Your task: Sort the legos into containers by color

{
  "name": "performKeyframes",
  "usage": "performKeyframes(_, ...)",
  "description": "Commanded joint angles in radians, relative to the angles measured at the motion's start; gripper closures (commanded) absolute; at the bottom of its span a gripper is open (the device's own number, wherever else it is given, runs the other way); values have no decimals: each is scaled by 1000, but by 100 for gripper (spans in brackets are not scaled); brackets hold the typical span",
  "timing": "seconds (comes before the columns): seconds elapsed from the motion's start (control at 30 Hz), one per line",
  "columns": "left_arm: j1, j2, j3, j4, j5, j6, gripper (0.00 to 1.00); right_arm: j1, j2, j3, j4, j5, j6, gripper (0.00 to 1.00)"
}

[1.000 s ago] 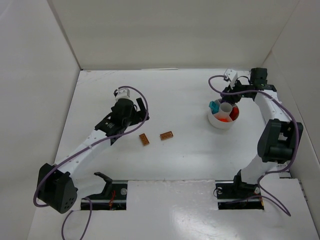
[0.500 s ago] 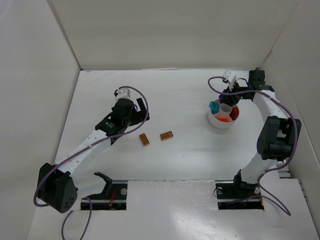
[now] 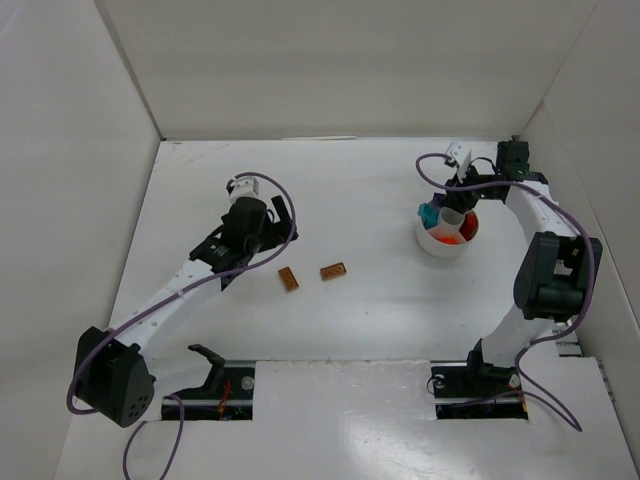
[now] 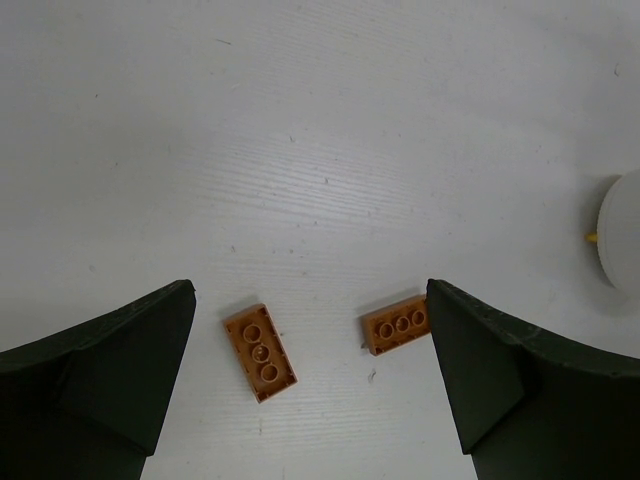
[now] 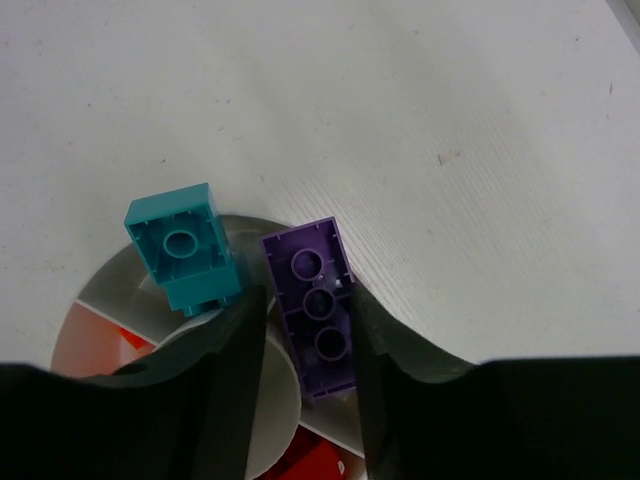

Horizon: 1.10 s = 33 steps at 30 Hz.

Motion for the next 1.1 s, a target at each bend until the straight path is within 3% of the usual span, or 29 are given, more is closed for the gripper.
performKeyframes(0.0, 8, -36, -6, 6, -24, -9, 1, -3, -20, -6, 16, -34, 0, 56)
performKeyframes(0.2, 8, -55, -7, -3, -33, -9, 1, -3, -54, -15, -5, 37, 20, 71)
performKeyframes(0.47, 8, -65, -16, -3, -33, 1, 1, -3, -132, -15, -36, 68, 40, 79)
performKeyframes(0.73, 8, -75, -16, -3, -43, 1, 1, 23, -198, -15, -47, 90, 28, 61)
performKeyframes(0.87, 40, -66, -25, -29, -23, -41, 1, 179, -241, 20, -89, 294, 17, 46)
performKeyframes(1.07, 98, -93, -56, -135, -9, -150, 1, 457, -321, -35, -68, 460, 42, 26)
